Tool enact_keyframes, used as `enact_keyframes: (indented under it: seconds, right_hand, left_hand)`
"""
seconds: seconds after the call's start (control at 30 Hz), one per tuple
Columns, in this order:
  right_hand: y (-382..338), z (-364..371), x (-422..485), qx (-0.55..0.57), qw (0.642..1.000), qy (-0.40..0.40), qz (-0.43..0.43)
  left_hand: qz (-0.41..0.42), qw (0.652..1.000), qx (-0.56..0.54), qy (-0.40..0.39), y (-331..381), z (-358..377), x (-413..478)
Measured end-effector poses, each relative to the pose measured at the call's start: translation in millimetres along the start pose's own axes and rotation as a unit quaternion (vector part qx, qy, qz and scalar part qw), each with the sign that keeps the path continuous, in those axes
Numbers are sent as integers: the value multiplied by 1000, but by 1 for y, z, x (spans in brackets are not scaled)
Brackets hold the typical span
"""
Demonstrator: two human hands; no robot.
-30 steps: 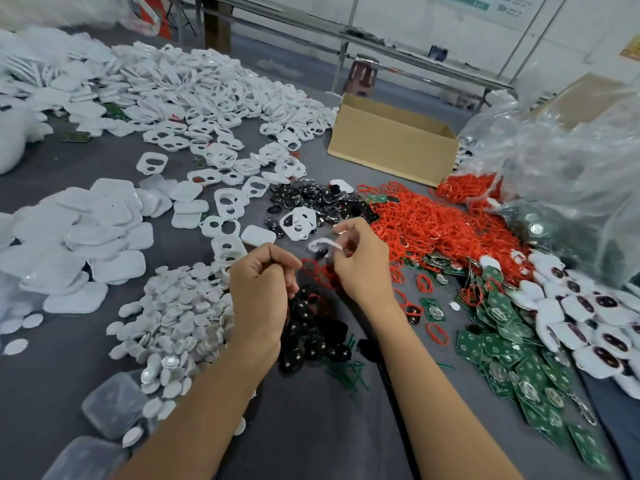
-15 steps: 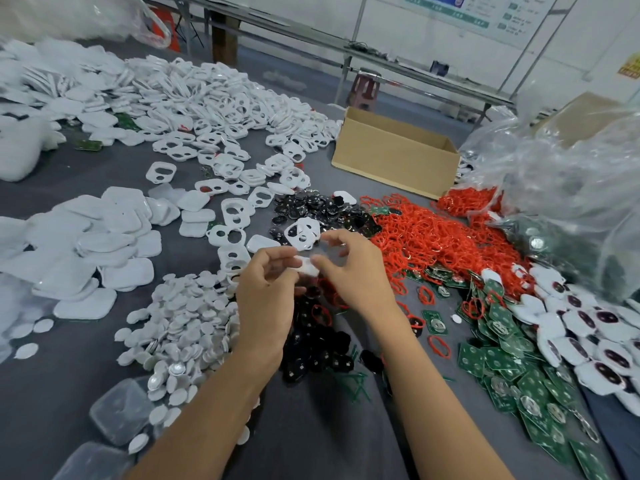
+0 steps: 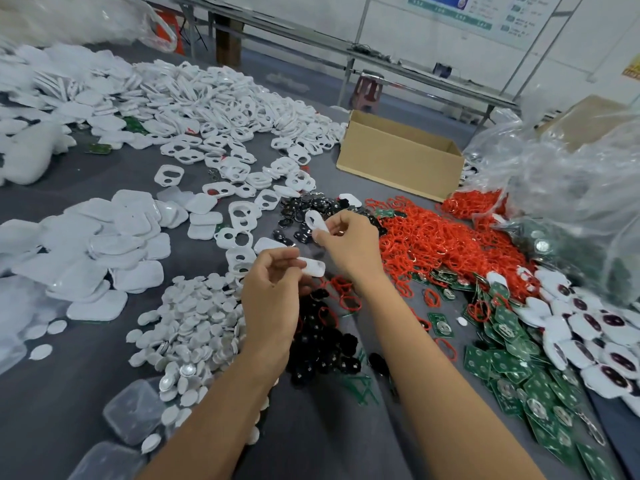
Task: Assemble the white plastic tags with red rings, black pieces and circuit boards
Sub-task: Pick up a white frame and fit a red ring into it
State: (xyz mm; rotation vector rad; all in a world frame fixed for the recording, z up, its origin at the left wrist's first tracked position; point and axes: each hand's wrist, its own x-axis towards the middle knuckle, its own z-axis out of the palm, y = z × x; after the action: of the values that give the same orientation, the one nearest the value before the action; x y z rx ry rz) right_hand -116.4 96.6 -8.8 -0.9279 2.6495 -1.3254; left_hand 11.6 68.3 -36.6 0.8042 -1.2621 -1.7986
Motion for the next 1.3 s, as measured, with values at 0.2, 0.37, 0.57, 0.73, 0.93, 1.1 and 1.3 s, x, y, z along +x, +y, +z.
enact_keyframes:
  seconds: [0.2, 0.37, 0.57, 0.73, 0.93, 1.1, 1.3]
  right_hand:
    - [-14, -21, -73, -65, 987, 13, -143]
    - [-22, -35, -93, -106, 973, -12, -205]
    - [7, -76, -67, -87, 989, 34, -111]
    - [70, -116, -46, -285, 951, 19, 119]
    - [78, -113, -45, -275, 952, 18, 137]
    - [80, -113, -46, -290, 946, 56, 132]
    - [79, -112, -45, -257, 957, 120, 60]
  left_hand:
    - [1, 993, -40, -113, -6, 5, -2]
    - [-21, 981, -91, -170, -6, 4, -6]
    - [-40, 979, -115, -161, -5, 2, -2]
    - [-33, 985, -60, -159, -7, 2, -4]
    - [-59, 984, -77, -150, -6, 5, -5]
    - [-59, 983, -38, -171, -3, 3, -9]
    - [-61, 980, -45, -183, -1, 5, -12]
